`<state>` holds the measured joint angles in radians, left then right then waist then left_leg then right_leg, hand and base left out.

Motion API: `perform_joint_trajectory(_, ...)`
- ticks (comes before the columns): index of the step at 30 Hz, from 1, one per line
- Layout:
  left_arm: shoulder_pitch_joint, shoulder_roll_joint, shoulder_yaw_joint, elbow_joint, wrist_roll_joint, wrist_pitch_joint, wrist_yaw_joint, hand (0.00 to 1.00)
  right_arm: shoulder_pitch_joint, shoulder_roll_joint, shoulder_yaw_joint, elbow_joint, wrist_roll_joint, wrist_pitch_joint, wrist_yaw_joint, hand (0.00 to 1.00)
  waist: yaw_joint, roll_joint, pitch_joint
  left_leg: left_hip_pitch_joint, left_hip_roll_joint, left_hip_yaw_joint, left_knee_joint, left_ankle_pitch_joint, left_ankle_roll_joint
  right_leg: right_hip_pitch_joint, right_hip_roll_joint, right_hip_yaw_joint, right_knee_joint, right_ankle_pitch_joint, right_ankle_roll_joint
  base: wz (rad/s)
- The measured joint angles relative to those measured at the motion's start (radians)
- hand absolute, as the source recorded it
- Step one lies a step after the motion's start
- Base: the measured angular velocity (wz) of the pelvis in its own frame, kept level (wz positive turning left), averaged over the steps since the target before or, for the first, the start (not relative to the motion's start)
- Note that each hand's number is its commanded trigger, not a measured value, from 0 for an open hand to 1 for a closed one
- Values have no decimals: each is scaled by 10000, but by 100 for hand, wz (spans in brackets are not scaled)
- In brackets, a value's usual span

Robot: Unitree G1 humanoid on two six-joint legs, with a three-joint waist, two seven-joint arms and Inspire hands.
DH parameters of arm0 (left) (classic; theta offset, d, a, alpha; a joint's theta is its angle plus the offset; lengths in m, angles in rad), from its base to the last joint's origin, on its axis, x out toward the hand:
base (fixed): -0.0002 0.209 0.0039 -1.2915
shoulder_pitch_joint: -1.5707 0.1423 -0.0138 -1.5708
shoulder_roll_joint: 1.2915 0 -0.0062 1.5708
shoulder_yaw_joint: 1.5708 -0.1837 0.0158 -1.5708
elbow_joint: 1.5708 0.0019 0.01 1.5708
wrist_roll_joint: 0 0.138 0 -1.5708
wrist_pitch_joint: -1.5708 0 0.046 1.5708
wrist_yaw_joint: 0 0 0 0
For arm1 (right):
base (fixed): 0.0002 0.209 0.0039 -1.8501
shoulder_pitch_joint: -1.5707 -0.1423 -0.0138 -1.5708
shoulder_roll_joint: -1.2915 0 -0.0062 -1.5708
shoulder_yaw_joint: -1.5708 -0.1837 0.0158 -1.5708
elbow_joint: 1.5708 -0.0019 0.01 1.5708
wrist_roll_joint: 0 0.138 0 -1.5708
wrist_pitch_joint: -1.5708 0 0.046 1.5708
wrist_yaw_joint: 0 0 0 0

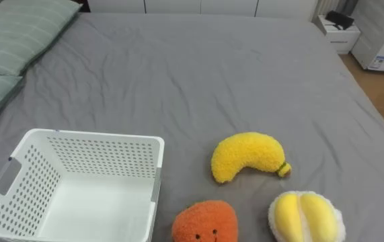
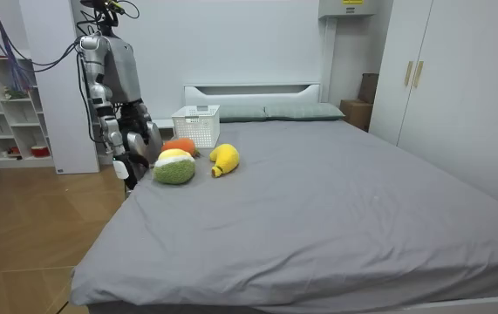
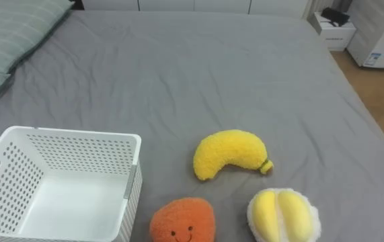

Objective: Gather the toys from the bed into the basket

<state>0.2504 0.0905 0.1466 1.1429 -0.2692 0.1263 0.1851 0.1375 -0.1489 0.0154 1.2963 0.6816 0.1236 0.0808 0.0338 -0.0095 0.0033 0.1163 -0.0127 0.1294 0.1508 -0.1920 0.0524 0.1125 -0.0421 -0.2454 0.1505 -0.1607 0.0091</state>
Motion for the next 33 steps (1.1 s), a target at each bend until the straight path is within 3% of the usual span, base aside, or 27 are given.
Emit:
perform_joint_trajectory(8,106,17,63,117,1066,346,313,0,-2,0,32,133,328,18,96,0,-10,-29,10,134,3,0,4,-4,-5,103,13,107,9,-9,2,0)
perform_joint_trajectory(16,56,36,68,-58,1069,176,475,0,25,15,25,145,1236,7,109,0,-38,-57,-2,153,17,63,20,-9,-8,92,24,178,22,-10,-3,-2)
perform_joint_trajectory(20,52,83,239,-74,1065,155,463,0,154,53,-33,189,1527,19,40,0,-102,-207,-3,147,14,48,6,-10,-9,93,31,187,14,-10,-2,0)
perform_joint_trajectory(28,34,257,1390,-67,1054,109,449,0,719,-38,-2170,124,2364,93,-278,0,-469,-398,-17,163,19,54,-60,-17,-8,90,-10,212,12,-10,-1,0)
perform_joint_trajectory(31,128,464,1795,-89,1088,101,424,0,901,-282,-3185,-432,2439,363,-668,0,-719,-511,-43,176,19,86,-60,-15,-8,85,-10,262,42,-10,-2,-5)
perform_joint_trajectory(33,109,585,2122,-315,1063,86,424,0,857,-705,-3755,-1534,2159,488,-1330,0,-850,-585,-62,165,10,167,-53,-23,0,-9,-13,397,89,-8,4,-22)
